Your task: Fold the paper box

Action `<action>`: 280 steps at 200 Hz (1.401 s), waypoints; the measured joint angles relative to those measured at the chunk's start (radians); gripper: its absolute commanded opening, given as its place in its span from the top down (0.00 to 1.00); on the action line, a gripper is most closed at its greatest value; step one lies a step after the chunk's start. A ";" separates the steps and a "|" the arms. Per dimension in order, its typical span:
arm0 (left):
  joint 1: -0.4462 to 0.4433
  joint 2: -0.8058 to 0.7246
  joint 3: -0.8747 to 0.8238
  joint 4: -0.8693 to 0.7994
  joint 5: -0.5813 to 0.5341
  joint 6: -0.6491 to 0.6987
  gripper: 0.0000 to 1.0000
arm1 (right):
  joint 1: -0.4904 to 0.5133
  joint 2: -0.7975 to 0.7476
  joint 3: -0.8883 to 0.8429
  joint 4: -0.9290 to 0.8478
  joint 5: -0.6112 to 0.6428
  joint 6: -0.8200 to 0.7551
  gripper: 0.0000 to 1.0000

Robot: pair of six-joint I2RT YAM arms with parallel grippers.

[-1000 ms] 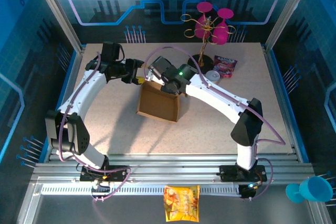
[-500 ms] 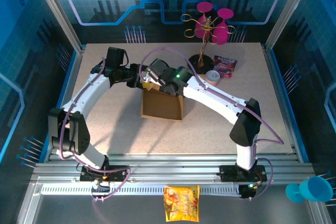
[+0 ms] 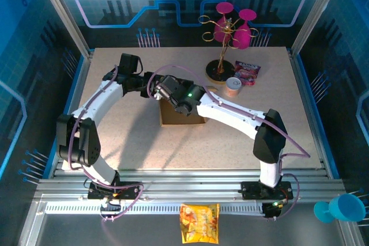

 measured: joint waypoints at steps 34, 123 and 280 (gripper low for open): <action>0.000 0.006 -0.014 0.020 0.019 -0.006 0.66 | 0.004 -0.010 -0.032 0.069 0.035 -0.057 1.00; 0.003 0.041 -0.022 0.056 0.048 -0.032 1.00 | 0.022 -0.028 -0.111 0.163 0.066 -0.156 0.94; 0.066 0.051 -0.051 0.077 0.183 0.107 1.00 | -0.583 -0.417 0.079 -0.150 -0.690 0.959 0.35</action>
